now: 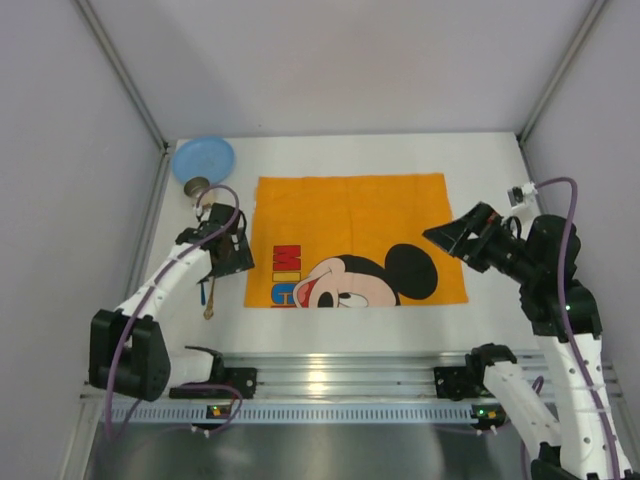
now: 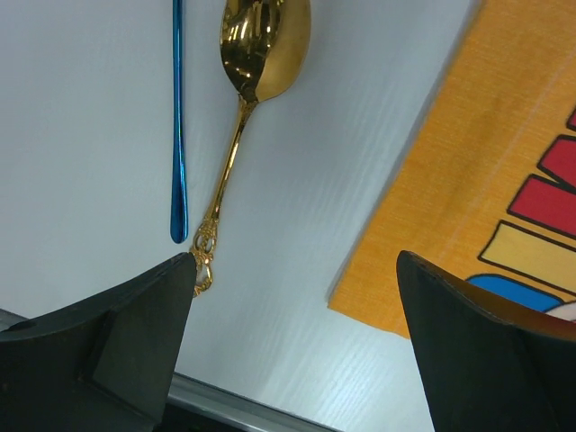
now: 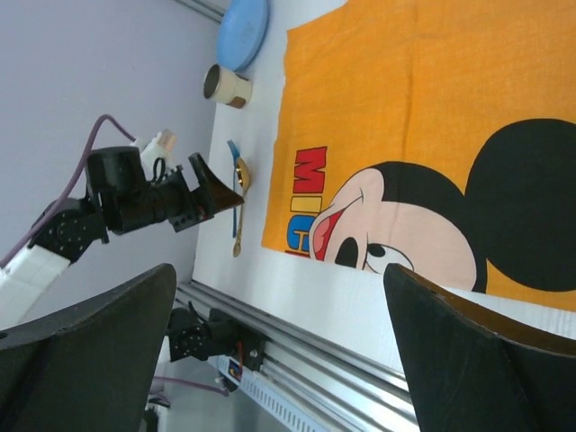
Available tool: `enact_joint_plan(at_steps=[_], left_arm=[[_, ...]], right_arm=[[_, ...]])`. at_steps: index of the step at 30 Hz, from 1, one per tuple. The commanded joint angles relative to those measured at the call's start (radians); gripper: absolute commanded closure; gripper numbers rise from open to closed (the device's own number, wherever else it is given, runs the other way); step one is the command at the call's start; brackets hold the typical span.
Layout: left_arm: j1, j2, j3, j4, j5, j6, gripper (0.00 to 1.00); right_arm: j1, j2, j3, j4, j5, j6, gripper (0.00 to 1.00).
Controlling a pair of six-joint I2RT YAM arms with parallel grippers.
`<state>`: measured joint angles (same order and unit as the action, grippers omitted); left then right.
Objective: Set the dinner table for one person
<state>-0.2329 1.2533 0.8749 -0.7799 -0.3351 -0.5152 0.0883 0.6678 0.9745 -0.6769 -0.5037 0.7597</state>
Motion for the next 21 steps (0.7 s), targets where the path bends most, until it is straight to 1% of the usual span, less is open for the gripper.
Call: enact_joint_plan(at_steps=[1, 4, 6, 8, 9, 10, 13, 17, 20, 21], left_arm=[[0.052, 0.066, -0.002, 0.060, -0.041, 0.040, 0.01], [0.105, 0.107, -0.017, 0.122, 0.019, 0.070, 0.02], [0.130, 0.138, -0.020, 0.149, 0.068, 0.095, 0.06], [0.153, 0.161, -0.011, 0.177, 0.088, 0.115, 0.09], [0.161, 0.184, -0.004, 0.180, 0.087, 0.121, 0.12], [0.165, 0.198, 0.001, 0.189, 0.088, 0.129, 0.18], [0.176, 0.245, 0.003, 0.218, 0.111, 0.144, 0.24], [0.193, 0.288, -0.010, 0.260, 0.123, 0.159, 0.24], [0.225, 0.323, -0.008, 0.286, 0.146, 0.170, 0.26], [0.260, 0.333, -0.007, 0.291, 0.153, 0.181, 0.27]], right_arm=[[-0.009, -0.025, 0.036, -0.072, -0.004, -0.059, 0.00], [-0.007, -0.022, 0.041, -0.085, -0.002, -0.074, 0.00], [-0.007, -0.005, 0.058, -0.102, 0.001, -0.097, 0.00], [-0.009, 0.006, 0.084, -0.124, 0.010, -0.117, 0.00], [-0.007, 0.013, 0.095, -0.133, 0.017, -0.137, 0.00], [-0.009, 0.015, 0.102, -0.142, 0.036, -0.146, 0.00], [-0.007, 0.016, 0.121, -0.174, 0.071, -0.171, 0.00], [-0.007, 0.018, 0.128, -0.199, 0.099, -0.180, 0.00], [-0.007, 0.018, 0.133, -0.207, 0.119, -0.183, 0.00], [-0.007, 0.022, 0.136, -0.207, 0.125, -0.184, 0.00]])
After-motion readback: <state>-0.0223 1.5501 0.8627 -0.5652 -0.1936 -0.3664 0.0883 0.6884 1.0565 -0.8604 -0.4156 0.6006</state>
